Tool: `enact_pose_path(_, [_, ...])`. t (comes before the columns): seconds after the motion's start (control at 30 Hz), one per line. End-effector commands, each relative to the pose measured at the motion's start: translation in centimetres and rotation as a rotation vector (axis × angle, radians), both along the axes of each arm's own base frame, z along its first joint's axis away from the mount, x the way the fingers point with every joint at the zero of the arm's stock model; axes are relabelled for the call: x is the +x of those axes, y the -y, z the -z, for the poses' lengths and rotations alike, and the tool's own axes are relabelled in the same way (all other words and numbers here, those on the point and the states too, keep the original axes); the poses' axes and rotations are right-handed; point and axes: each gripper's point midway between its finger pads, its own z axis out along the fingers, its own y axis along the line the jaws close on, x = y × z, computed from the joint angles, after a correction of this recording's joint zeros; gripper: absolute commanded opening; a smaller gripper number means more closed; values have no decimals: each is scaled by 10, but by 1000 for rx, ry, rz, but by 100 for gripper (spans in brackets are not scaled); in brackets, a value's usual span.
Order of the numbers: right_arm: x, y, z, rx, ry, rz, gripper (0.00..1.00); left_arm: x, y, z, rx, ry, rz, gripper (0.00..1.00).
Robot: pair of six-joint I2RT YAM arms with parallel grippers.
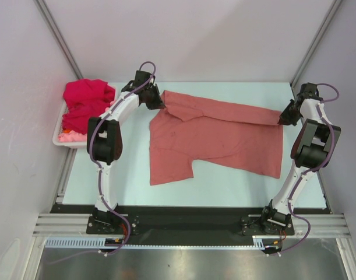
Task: Fold and stack the t-shirts
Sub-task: Fold the tshirt
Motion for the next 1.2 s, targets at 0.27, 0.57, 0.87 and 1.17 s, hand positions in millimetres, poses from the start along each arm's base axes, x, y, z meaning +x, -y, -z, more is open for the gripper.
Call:
enact_pose_path(0.27, [-4, 12, 5, -45, -24, 17, 9, 4, 2, -1, -32, -4, 7, 2])
enact_pose_path(0.57, [1, 3, -31, -86, 50, 29, 54, 7, -1, 4, -19, 3, 29, 10])
enact_pose_path(0.87, [54, -226, -113, 267, 502, -274, 63, 11, -5, 12, 2, -2, 45, 11])
enact_pose_path(1.17, [64, -386, -69, 592, 471, -369, 41, 12, -4, 16, -1, -2, 61, 10])
